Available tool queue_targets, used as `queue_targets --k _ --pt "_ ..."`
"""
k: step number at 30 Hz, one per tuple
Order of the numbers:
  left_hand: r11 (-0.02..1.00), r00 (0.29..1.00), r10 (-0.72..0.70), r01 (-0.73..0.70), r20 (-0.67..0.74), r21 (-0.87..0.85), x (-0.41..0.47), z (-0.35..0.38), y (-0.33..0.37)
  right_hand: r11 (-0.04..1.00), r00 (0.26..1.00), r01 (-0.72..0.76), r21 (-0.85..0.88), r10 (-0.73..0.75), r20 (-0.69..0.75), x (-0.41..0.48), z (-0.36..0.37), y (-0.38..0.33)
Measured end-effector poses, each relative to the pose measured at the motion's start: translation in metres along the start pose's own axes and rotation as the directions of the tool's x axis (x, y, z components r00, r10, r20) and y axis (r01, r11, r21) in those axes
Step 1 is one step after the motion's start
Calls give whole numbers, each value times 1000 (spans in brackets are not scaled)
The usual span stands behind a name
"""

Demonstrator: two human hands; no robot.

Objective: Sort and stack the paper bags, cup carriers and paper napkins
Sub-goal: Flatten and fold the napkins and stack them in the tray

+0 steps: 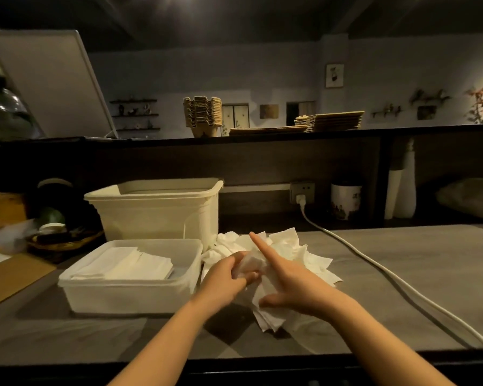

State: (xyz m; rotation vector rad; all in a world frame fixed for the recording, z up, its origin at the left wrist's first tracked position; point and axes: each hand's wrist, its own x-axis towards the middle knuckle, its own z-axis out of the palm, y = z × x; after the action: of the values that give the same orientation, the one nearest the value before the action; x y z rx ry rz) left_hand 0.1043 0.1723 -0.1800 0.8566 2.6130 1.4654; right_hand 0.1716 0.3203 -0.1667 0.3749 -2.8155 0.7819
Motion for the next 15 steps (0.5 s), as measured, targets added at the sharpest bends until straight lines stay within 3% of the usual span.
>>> queue_targets --k 3,7,10,15 --pt "989 992 50 -66 -119 -133 -5 1 -8 992 997 -60 115 64 -32 -1 7 14" --pt "944 978 -7 -64 -211 -325 -9 -1 -14 883 973 -144 446 210 -101 0 3 31" --pt "935 982 18 -83 -188 -346 -9 0 -23 898 966 -125 421 207 -157 -1 4 36" --pt "958 976 160 -190 -147 -217 -12 9 -34 967 991 -44 249 74 -112 -11 20 40"
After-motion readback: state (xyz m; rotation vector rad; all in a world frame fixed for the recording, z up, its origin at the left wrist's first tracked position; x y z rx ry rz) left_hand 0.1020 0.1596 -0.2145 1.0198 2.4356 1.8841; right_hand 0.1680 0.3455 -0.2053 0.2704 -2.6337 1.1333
